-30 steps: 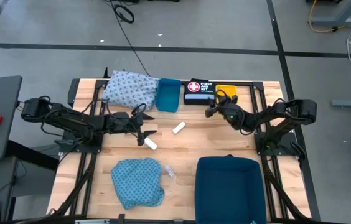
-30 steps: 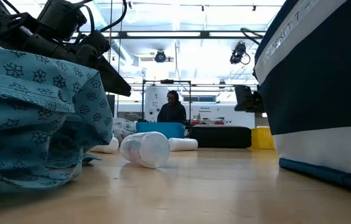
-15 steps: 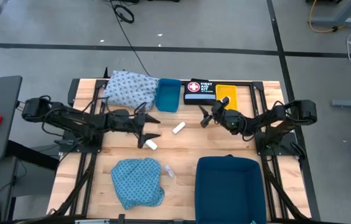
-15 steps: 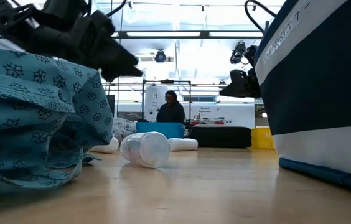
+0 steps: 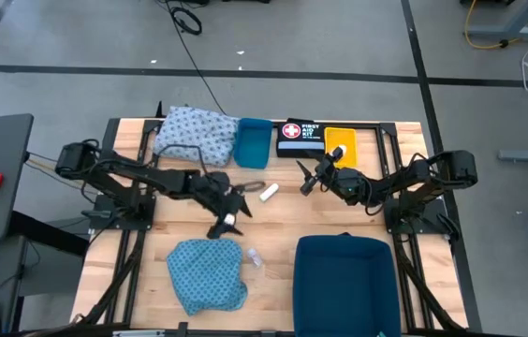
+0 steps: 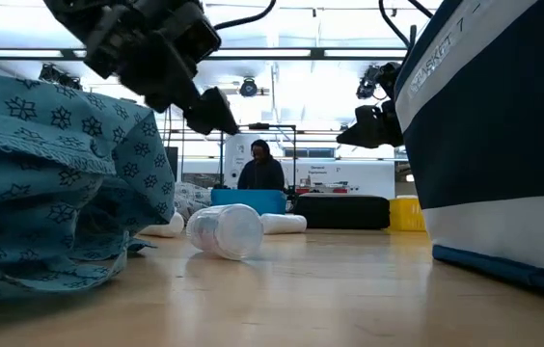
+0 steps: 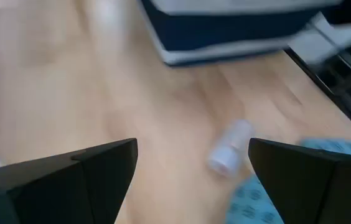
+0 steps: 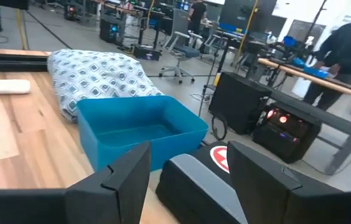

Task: Pick & place medical supplies in basket/bin
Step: Put the transparent pill bottle into the yellow basket

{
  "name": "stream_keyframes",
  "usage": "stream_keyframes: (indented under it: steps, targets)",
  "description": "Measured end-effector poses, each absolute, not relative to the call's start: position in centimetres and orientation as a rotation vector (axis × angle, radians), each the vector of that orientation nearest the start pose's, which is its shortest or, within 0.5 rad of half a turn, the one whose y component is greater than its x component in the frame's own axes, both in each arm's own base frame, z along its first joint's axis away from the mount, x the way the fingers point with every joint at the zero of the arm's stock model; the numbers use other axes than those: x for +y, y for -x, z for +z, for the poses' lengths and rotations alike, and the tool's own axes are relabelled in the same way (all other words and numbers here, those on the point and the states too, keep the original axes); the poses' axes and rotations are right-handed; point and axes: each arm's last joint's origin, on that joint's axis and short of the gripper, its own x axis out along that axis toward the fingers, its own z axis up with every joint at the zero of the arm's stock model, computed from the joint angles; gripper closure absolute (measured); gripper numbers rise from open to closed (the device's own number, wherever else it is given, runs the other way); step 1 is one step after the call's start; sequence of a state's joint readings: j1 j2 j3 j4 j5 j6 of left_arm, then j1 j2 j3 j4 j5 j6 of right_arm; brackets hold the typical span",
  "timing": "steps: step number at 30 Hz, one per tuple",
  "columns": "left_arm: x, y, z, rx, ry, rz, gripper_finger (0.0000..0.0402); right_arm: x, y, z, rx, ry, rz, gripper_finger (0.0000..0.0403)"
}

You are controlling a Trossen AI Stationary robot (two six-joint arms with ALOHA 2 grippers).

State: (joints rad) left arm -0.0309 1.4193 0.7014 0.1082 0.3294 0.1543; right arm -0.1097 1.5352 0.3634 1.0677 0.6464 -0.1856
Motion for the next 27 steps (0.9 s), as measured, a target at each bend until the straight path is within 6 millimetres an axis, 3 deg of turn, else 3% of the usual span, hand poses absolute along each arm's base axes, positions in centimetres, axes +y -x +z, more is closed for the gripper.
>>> stream_keyframes:
  steps: [8,18,27]
  targets:
    - [-4.5,-29.2,19.1,0.743,-0.224,-0.434,0.0089,-4.4,-24.8,15.6,0.176,0.219,-0.776,0.0185]
    - [-7.1,-32.4,20.3,0.776,-0.413,-0.475,0.0089,-4.5,-24.6,15.7,0.185,0.245,-0.84,0.0185]
    - [-8.3,-34.6,17.6,0.864,-0.423,-0.554,0.0089,-4.7,-24.2,16.1,0.194,0.26,-0.953,0.0185]
